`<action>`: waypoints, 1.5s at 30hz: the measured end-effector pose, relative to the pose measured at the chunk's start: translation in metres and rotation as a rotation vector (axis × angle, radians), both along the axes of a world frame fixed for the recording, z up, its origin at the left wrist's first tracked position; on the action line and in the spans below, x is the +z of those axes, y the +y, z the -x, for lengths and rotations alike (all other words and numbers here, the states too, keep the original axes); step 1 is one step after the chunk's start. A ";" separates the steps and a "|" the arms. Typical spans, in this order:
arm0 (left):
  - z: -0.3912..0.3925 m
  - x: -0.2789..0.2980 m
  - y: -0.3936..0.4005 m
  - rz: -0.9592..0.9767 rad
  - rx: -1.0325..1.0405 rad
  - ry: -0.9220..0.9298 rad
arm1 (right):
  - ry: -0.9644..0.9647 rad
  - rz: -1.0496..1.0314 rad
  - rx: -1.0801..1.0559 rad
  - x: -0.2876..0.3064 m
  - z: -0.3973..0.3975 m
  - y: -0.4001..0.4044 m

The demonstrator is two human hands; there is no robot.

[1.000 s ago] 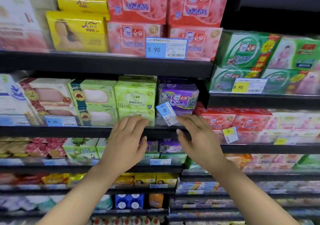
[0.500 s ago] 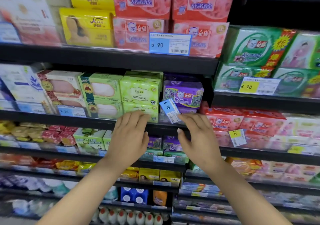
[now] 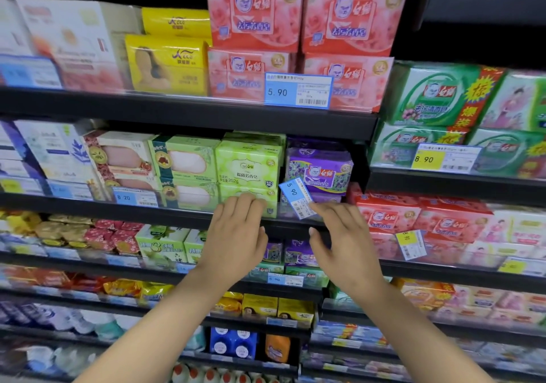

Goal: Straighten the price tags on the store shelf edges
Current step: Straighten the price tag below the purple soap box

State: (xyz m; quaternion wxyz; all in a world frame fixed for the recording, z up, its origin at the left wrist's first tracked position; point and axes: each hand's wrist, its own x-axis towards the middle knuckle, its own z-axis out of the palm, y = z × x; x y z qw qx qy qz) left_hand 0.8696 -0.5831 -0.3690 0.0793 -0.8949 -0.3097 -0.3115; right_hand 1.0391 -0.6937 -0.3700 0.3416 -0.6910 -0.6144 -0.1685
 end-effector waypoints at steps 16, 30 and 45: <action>-0.006 0.001 -0.001 -0.015 0.045 -0.045 | -0.008 -0.012 0.056 0.010 0.004 0.013; -0.001 0.003 -0.004 -0.017 0.023 0.015 | -0.114 -0.010 0.135 0.005 0.000 0.018; 0.001 0.002 -0.002 -0.005 0.024 -0.003 | -0.174 0.012 0.186 0.000 -0.006 0.014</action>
